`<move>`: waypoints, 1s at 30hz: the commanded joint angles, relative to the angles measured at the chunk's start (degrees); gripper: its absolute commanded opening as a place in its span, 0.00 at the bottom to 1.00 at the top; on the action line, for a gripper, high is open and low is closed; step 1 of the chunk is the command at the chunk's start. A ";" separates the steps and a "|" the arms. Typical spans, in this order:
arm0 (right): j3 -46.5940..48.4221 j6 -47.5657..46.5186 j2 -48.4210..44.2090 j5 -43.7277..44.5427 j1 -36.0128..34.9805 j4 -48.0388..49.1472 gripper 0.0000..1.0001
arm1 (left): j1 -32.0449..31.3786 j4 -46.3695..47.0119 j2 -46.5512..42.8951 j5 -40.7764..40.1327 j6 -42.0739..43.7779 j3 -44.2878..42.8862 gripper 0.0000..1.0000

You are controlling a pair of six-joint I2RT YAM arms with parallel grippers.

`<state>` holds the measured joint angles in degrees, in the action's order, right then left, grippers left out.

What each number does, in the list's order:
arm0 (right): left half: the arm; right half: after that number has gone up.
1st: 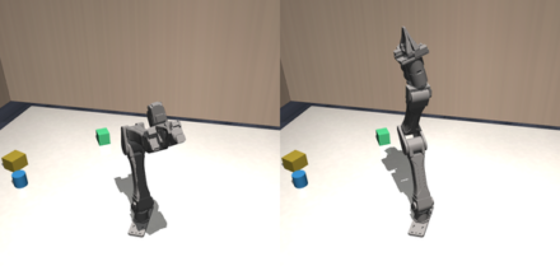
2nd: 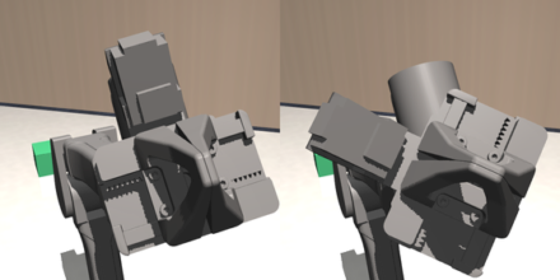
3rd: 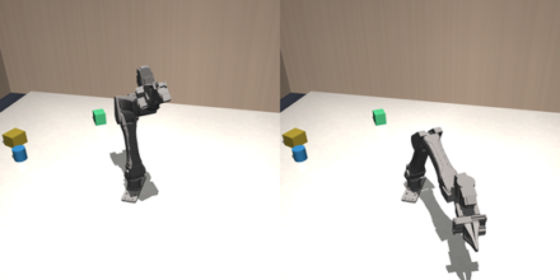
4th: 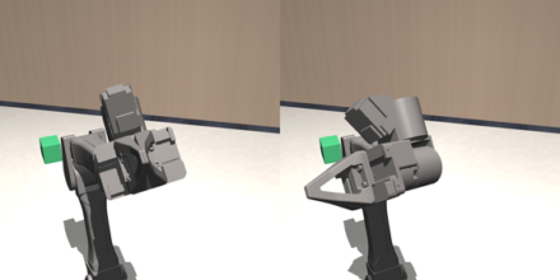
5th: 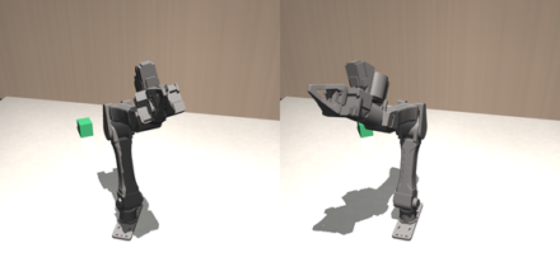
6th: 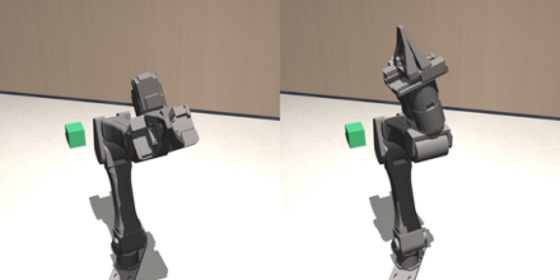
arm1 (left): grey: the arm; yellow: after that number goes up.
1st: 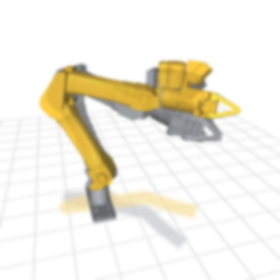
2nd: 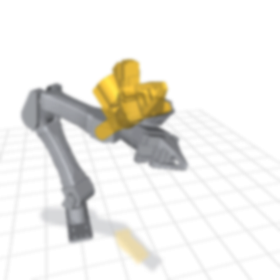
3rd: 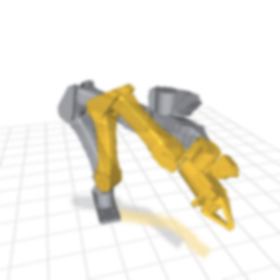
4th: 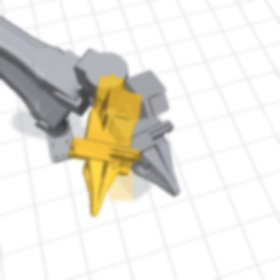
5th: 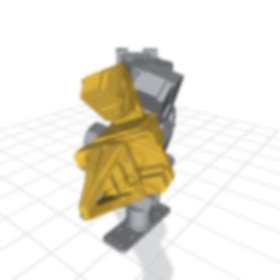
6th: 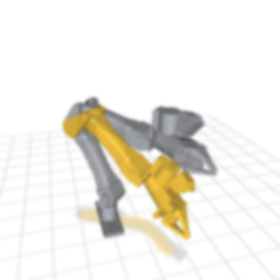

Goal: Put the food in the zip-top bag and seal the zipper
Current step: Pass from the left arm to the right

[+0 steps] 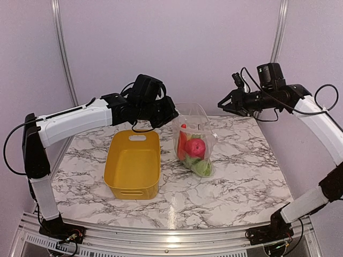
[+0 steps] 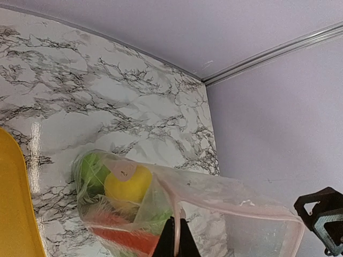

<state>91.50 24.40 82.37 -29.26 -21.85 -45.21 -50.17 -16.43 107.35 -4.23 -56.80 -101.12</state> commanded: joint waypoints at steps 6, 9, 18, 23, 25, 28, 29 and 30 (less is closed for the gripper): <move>-22.14 -6.06 -20.67 -3.49 -0.18 8.11 0.36 | 1.38 1.48 1.19 2.25 -3.10 -1.94 0.00; -26.64 -8.06 -23.76 -3.64 -1.54 9.29 0.38 | 1.56 1.60 1.24 2.99 -4.54 -1.97 0.00; -26.94 -17.66 -20.49 1.22 -13.68 10.09 0.45 | 1.49 2.93 1.37 6.31 -11.22 -2.06 0.00; -24.07 -21.20 -17.36 3.80 -17.83 7.91 0.47 | 1.52 2.77 1.22 6.57 -12.75 -2.19 0.00; -23.58 -21.69 -17.07 4.29 -18.74 7.23 0.47 | 1.61 2.80 1.11 6.38 -12.92 -2.15 0.00; -23.75 -22.13 -17.36 7.56 -19.62 6.07 0.46 | 1.63 2.87 1.11 6.36 -13.28 -2.15 0.00; -23.93 -22.31 -17.52 8.77 -19.66 5.87 0.45 | 1.69 3.03 1.11 6.46 -13.39 -2.15 0.00; -24.18 -22.49 -17.65 9.84 -19.72 5.99 0.42 | 1.74 3.02 1.06 6.51 -13.58 -2.11 0.00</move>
<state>65.34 4.10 65.41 -24.77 -40.64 -37.69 -48.95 -15.68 107.81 1.56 -69.30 -101.45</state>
